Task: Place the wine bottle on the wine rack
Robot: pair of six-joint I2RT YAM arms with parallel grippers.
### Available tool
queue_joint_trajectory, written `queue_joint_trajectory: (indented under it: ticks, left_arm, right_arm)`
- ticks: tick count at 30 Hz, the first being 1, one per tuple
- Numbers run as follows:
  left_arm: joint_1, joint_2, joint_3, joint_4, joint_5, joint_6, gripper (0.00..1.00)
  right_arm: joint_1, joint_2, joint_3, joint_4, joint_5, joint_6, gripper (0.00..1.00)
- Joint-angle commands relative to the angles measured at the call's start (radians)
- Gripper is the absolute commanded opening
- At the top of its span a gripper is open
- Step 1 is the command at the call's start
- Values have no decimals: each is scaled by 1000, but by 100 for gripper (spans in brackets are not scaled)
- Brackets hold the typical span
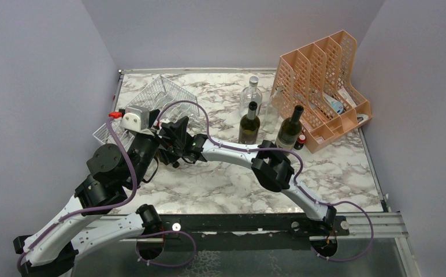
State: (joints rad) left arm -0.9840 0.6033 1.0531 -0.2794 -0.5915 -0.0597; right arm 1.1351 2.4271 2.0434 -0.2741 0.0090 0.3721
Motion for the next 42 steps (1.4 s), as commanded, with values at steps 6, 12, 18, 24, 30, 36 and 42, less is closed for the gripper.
queue_joint_trajectory:
  ticks: [6, 12, 18, 24, 30, 36, 42]
  left_arm:
    - [-4, 9, 43, -3, 15, 18, 92]
    - [-4, 5, 29, 16, -17, 116, 99]
    - [-4, 5, 17, 57, -41, 172, 99]
    - [-4, 49, 10, 55, -47, 183, 99]
    - [-4, 136, 19, 34, -119, 150, 99]
    - [-1, 193, 35, 21, -193, 115, 99]
    - [64, 270, 74, -39, -155, 60, 99]
  right_arm:
    - [1, -120, -81, 133, 37, 15, 59]
    - [1, -258, -244, 228, 44, 32, 65]
    - [1, -377, -380, 272, 76, 48, 66]
    - [1, -496, -520, 300, 133, 67, 66]
    - [0, -644, -673, 317, 218, 98, 65]
    - [0, -761, -797, 326, 196, 98, 60]
    - [1, -731, -834, 299, 132, 115, 60]
